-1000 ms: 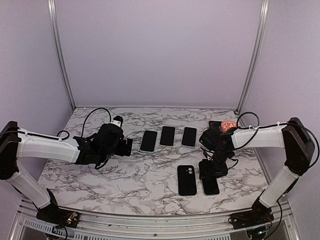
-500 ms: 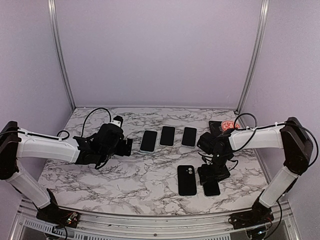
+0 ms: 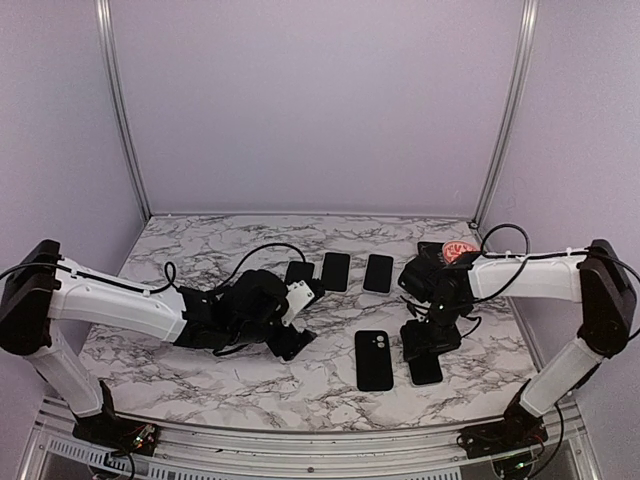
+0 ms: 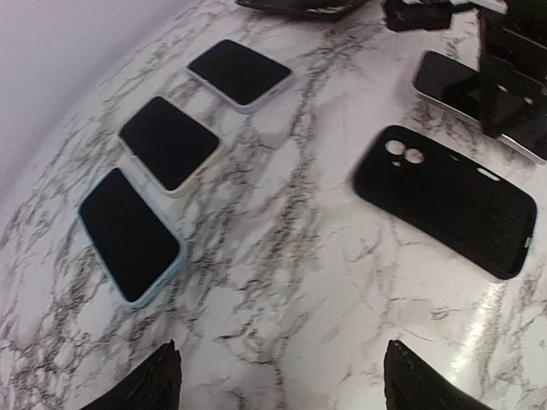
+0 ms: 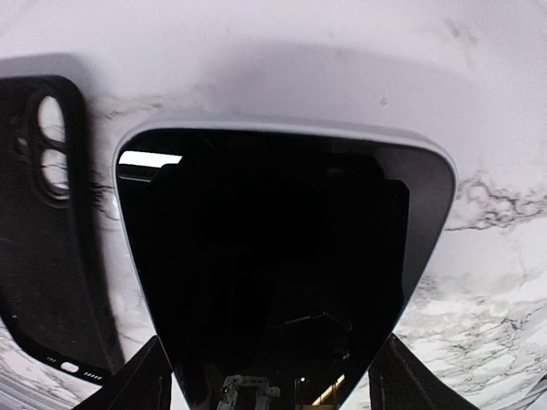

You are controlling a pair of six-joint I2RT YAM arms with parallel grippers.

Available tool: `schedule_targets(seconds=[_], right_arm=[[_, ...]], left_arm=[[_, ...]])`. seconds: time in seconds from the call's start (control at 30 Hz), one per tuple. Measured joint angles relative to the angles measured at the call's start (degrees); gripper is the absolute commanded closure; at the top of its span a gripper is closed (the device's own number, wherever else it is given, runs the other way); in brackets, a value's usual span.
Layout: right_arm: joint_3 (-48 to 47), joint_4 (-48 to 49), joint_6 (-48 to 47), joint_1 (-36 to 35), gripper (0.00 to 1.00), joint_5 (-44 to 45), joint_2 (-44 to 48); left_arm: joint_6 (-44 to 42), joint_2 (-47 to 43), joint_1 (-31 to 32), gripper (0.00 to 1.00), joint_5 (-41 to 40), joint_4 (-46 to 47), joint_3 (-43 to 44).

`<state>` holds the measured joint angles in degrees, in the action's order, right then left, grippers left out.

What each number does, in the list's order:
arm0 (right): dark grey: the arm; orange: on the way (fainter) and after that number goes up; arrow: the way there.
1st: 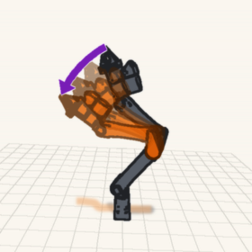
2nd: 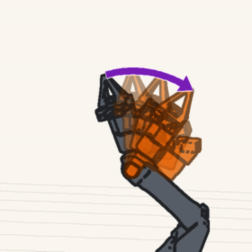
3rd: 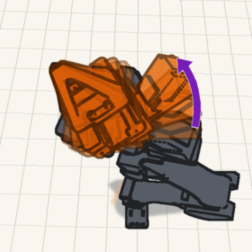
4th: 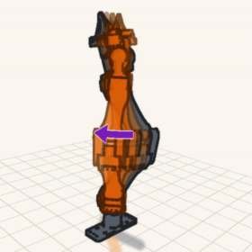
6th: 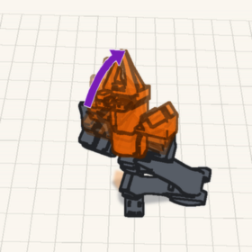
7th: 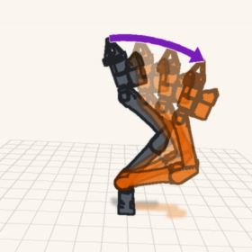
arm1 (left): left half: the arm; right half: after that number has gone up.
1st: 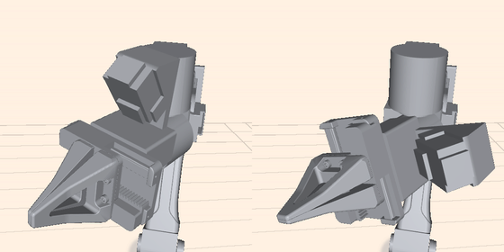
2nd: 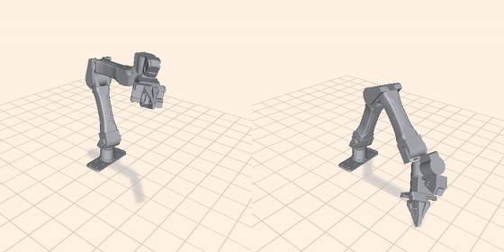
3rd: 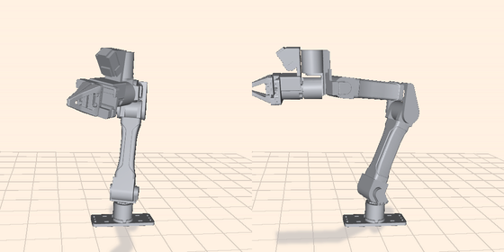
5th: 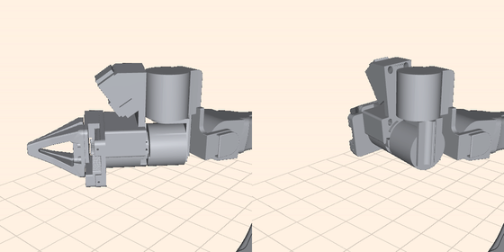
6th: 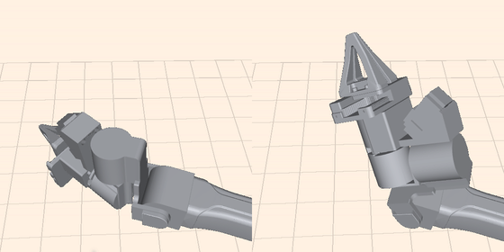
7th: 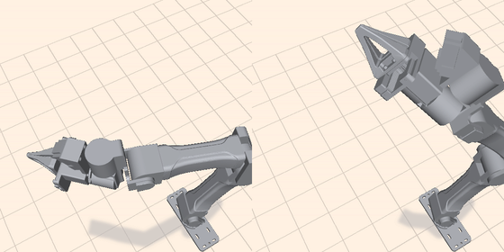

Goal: Put the phone into the phone case

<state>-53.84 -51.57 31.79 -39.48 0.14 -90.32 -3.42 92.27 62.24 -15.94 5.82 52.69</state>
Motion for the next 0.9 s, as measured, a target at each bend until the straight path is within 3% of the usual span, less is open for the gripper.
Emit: schedule_targets(seconds=[0.1, 0.27, 0.63, 0.9], right_arm=[[0.00, 1.86, 1.03, -0.13, 0.63, 1.46, 5.20], [0.11, 8.33, 2.56, -0.81, 0.63, 2.91, 9.60], [-0.85, 10.73, 0.68, -1.20, 0.66, 7.32, -4.13], [-9.55, 15.17, -1.07, -4.76, 0.68, 4.20, -10.05]], left_arm=[[-4.09, 5.14, 2.93, 0.36, 7.58, -0.59, 2.99], [-7.80, 12.72, 5.51, 0.42, 13.29, -4.09, 8.85], [-11.02, 18.91, 7.26, 0.49, 11.39, -8.50, 13.33], [-10.69, 18.53, 7.69, 0.52, 12.31, -5.40, 10.38]])
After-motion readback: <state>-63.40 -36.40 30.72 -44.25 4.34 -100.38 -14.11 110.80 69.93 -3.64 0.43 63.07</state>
